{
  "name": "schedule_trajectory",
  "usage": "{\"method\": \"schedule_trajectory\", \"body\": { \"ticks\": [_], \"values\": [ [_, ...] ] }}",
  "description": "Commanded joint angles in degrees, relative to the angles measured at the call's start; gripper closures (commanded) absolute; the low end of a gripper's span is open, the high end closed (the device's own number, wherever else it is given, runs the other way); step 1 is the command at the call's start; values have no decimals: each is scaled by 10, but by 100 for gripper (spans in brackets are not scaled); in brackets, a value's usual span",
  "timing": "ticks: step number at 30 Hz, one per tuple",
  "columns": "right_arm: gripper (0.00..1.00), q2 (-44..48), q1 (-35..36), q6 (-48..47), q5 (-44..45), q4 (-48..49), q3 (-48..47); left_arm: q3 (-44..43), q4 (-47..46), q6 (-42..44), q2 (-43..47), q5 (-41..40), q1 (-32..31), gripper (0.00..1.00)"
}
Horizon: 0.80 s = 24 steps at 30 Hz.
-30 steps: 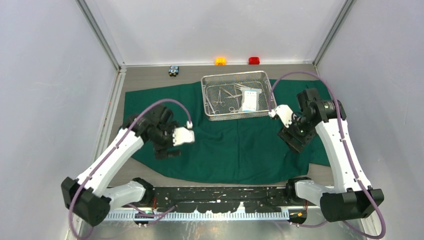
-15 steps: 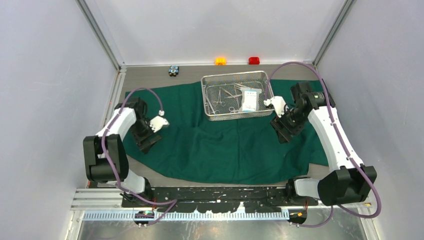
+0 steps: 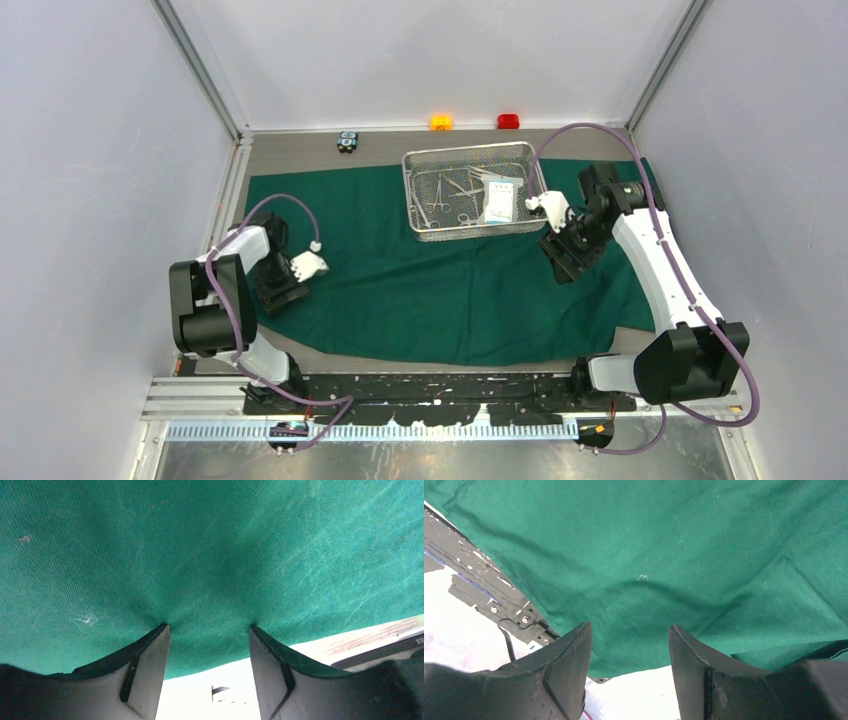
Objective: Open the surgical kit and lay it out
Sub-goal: Smooth out the surgical kit at the center of the board.
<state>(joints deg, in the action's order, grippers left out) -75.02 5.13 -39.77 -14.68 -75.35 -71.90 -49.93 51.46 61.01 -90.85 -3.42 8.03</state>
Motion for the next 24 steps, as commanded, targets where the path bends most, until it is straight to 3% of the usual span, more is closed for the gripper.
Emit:
{"method": "schedule_trajectory", "body": {
  "ticks": [1,11,17,20,24],
  "values": [
    [38,5,-1,0,4,15,5,30,43,64,-4,-36,25,40],
    [38,-7,-2,-1,28,24,5,71,177,133,124,-58,26,39],
    [39,-28,-3,45,65,72,-2,-1,260,173,182,-8,26,36],
    [39,-43,-6,107,103,148,-7,-99,234,105,153,75,26,32],
    [39,-84,-23,193,128,230,-35,-234,162,-63,36,176,26,29]
  ]
}}
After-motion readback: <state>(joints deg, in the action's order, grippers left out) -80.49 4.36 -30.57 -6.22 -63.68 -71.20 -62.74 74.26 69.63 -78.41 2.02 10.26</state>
